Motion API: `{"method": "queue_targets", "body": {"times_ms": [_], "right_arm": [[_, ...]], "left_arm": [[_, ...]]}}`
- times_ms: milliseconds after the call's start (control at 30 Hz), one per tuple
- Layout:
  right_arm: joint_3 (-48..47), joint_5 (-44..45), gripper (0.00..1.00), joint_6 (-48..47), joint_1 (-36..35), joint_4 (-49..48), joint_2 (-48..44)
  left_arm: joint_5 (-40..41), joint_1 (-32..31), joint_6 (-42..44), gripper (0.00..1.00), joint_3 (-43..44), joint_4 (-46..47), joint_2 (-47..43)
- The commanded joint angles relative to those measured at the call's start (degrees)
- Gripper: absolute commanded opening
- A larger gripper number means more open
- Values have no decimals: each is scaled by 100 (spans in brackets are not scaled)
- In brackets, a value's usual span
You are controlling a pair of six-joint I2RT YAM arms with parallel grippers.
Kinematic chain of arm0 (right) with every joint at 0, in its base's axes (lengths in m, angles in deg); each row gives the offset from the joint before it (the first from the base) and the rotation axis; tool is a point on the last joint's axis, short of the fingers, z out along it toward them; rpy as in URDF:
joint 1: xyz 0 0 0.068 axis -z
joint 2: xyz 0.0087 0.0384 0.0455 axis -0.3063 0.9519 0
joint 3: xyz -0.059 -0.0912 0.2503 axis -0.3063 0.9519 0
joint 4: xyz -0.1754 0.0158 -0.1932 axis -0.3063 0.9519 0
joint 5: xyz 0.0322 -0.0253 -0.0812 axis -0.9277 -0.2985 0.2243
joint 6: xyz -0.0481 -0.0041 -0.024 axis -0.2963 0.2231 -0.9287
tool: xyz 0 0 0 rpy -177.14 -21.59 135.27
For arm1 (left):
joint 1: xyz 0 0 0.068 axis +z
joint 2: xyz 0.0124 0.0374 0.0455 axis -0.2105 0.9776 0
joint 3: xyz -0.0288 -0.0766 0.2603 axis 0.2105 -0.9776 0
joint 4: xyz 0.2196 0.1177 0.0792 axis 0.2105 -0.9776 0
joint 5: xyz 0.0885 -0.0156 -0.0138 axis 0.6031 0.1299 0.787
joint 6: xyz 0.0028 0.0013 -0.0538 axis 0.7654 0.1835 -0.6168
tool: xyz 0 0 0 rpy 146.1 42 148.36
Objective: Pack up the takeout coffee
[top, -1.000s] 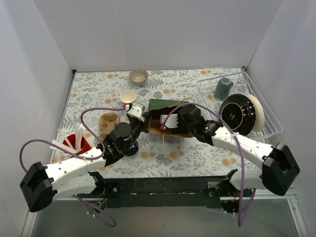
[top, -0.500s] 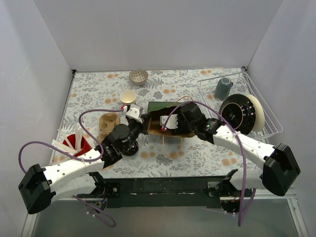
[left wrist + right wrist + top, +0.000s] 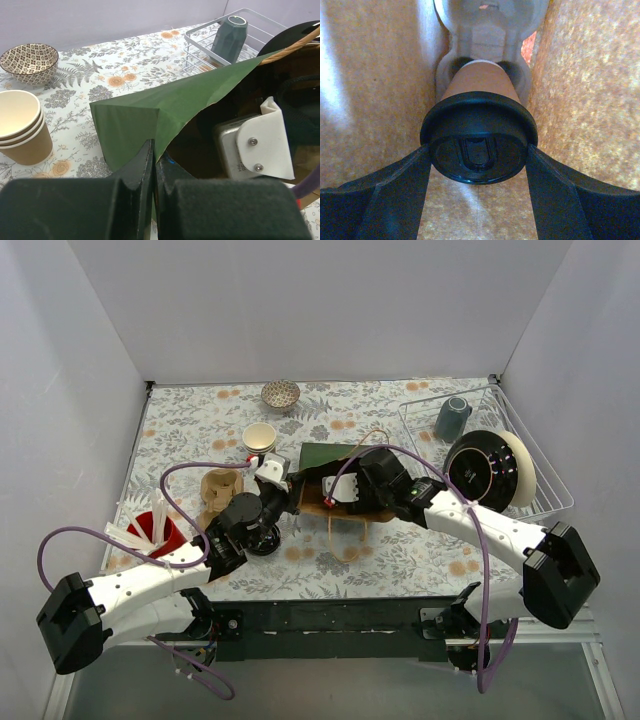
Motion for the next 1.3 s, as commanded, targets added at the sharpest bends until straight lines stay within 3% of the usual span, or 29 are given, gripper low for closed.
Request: {"method": "queue_targets", "body": {"times_ms": [0, 433, 1267], "right_arm": [[-196, 315, 19, -246, 38, -184, 134], [-134, 702, 18, -211, 38, -729, 99], [-117, 105, 17, -290, 100, -1450, 661]], "left_arm": [[-90, 19, 79, 0, -16, 165, -145], [-99, 19, -53, 0, -7, 68, -136], [-380, 37, -1187, 0, 160, -442, -119]]}}
